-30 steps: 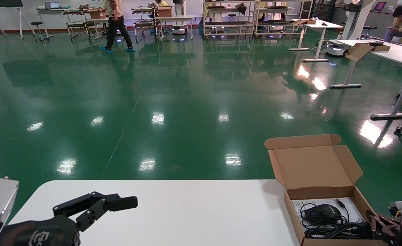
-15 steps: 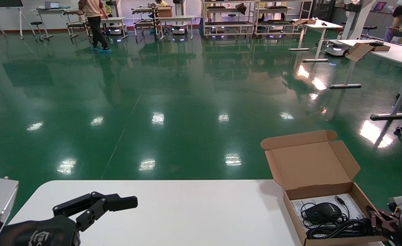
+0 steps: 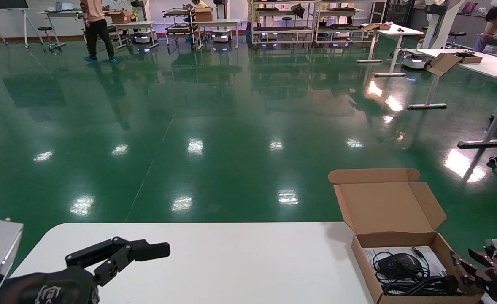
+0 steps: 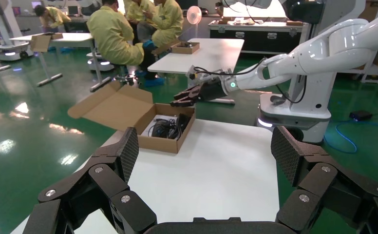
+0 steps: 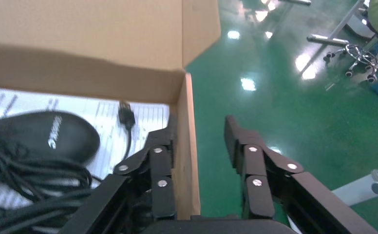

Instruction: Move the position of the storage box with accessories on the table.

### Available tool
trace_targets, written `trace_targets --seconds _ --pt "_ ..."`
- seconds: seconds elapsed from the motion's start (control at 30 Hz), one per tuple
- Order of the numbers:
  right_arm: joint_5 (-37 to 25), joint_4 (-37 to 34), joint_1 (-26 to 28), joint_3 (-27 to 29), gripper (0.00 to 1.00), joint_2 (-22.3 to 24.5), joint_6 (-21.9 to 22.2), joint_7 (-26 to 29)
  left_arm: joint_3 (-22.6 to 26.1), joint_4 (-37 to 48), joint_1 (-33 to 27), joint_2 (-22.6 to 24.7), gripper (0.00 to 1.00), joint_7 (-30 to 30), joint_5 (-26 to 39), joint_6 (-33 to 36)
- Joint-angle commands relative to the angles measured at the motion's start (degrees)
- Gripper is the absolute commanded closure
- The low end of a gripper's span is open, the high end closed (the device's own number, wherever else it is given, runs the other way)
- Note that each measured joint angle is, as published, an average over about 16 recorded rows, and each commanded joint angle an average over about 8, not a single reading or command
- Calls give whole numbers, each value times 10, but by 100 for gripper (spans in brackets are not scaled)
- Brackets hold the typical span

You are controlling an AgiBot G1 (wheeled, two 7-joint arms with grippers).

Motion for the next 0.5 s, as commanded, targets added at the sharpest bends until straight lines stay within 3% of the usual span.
trace_targets --seconds 0.03,0.5 --pt "4 2 2 3 0 0 -1 -2 0 0 0 0 0 0 0 0" --pt "21 8 78 15 0 10 -23 27 0 0 0 0 0 0 0 0"
